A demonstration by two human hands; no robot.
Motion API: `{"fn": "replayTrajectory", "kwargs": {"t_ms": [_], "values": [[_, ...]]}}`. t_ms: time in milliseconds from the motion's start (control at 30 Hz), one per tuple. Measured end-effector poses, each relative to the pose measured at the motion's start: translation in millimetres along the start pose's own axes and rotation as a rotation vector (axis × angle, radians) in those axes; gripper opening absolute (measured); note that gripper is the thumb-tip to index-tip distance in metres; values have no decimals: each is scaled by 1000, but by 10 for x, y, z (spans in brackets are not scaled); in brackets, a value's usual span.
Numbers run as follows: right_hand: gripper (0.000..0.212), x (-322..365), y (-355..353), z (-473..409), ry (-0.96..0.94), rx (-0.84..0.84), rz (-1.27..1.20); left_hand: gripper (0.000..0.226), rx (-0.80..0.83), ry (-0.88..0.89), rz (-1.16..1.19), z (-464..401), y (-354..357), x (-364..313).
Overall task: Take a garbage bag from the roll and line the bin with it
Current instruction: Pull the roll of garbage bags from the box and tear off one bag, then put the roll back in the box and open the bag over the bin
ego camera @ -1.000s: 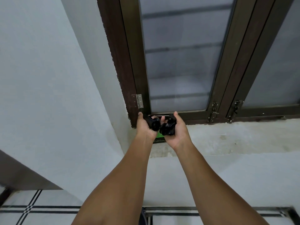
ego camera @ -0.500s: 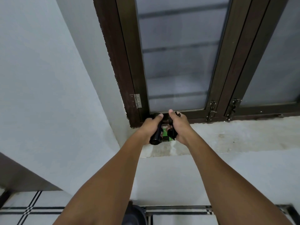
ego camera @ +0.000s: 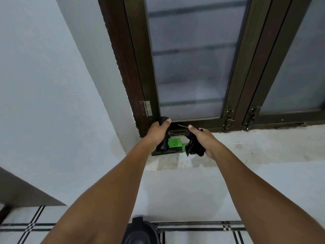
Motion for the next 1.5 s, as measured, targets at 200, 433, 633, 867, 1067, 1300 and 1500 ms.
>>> {"fn": "replayTrajectory", "kwargs": {"t_ms": [200, 433, 633, 867, 1067, 1300, 1500], "values": [[25, -30, -137, -43, 89, 51, 128, 104, 24, -83, 202, -110, 115, 154], [51, -129, -279, -293, 5, -58, 272, 76, 6, -98, 284, -265, 285, 205], [47, -225, -426, -416, -63, -252, 559, 49, 35, -135, 342, -251, 423, 159], [64, -120, -299, -253, -372, -597, 759, 41, 51, -133, 390, -204, 509, 203], [18, 127, 148, -50, -738, -340, 435, 40, 50, -114, 464, -147, 428, 192], [41, 34, 310, -91, -71, 132, -62, 49, 124, -110, 692, -94, 233, 170], [29, -26, 236, -208, -99, -59, -204, 25, -201, 0, 263, -120, 144, 240]]}}
Point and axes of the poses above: each hand's wrist, its own z-axis away from the middle knuckle, its own y-axis out of the palm, x = y × z, the point moved 3 cm from there along -z, towards the middle knuckle, and after that the axes turned 2 degrees about x, right-handed, at the moved point
